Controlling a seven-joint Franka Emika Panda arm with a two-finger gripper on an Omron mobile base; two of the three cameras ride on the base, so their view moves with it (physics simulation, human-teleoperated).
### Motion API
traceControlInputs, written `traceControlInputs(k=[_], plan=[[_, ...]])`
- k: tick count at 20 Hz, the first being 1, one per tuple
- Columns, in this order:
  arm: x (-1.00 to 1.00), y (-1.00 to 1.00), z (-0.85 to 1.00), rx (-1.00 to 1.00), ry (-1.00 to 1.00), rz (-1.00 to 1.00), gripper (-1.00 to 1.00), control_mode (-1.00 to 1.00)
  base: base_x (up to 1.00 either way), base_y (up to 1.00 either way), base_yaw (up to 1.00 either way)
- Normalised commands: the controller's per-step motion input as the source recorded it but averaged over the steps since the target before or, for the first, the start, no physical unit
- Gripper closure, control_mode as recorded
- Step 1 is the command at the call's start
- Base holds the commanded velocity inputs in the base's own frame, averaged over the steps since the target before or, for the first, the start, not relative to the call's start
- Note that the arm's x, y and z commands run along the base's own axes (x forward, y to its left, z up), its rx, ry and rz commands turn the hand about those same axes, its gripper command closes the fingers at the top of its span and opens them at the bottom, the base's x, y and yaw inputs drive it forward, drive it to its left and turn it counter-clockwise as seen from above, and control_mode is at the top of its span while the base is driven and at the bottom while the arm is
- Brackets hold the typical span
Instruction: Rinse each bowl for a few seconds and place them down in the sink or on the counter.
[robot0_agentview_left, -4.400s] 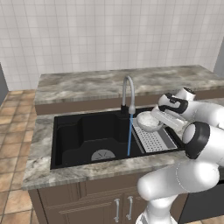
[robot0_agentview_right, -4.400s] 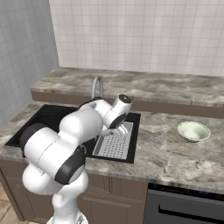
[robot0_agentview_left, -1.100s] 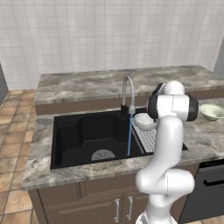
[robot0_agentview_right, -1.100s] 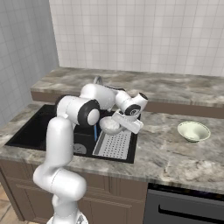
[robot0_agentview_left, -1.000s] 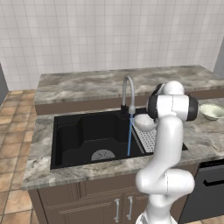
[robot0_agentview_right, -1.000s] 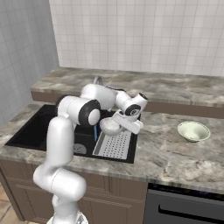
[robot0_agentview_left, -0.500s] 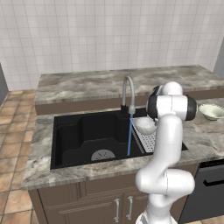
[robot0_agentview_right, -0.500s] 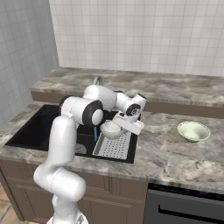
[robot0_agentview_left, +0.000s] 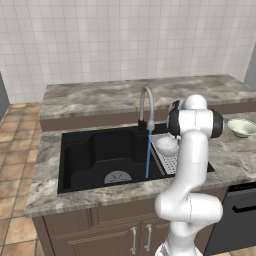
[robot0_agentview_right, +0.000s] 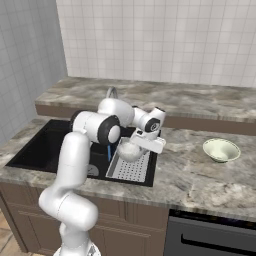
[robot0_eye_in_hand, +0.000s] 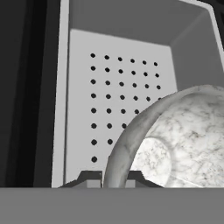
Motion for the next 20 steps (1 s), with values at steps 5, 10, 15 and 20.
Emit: traceControlInputs(k=[5,10,15,20], plan=[[-0.17,-0.33,-0.23,0.03,-0.11,0.23,1.00,-1.00,0.00,0.00,0.00],[-0.15,-0.33,-0.24,0.06,-0.14,0.22,1.00,-1.00,0.00,0.00,0.00],[-0.14,-0.31,-0.24,0.08,-0.17,0.19,1.00,-1.00,0.00,0.00,0.00],[-0.19,-0.31,-0.38,0.09,-0.16,0.18,1.00,-1.00,0.00,0.00,0.00]])
